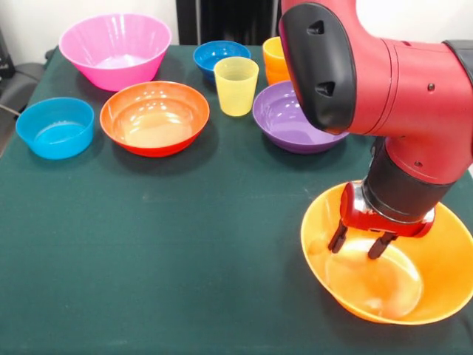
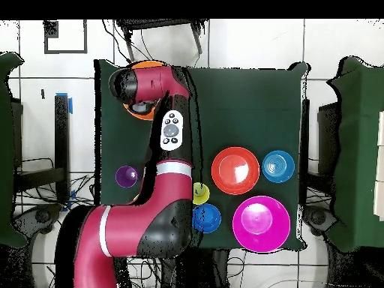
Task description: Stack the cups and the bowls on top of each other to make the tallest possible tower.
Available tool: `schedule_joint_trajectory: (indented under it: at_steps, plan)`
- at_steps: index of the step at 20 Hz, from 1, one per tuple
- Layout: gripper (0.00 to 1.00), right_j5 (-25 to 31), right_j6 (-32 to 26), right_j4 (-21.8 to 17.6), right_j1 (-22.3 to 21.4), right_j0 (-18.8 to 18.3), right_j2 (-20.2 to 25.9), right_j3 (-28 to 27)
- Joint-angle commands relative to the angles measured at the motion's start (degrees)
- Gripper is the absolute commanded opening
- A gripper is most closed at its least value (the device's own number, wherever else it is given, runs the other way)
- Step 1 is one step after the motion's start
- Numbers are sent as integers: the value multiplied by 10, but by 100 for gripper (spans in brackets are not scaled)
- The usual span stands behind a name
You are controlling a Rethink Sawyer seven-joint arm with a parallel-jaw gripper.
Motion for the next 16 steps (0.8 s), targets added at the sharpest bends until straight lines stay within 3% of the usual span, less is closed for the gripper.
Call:
schedule_joint_trajectory:
  at_steps: [1, 8, 11, 14, 16]
  plan:
    - [100, 88, -75, -21, 78, -14, 47, 23]
    - [100, 78, -80, -31, 69, -15, 36, 36]
    - [100, -11, -53, -52, 37, 0, 20, 76]
    - [100, -84, 3, -90, 4, 30, -26, 109]
    - [100, -110, 23, -108, -2, 42, -52, 116]
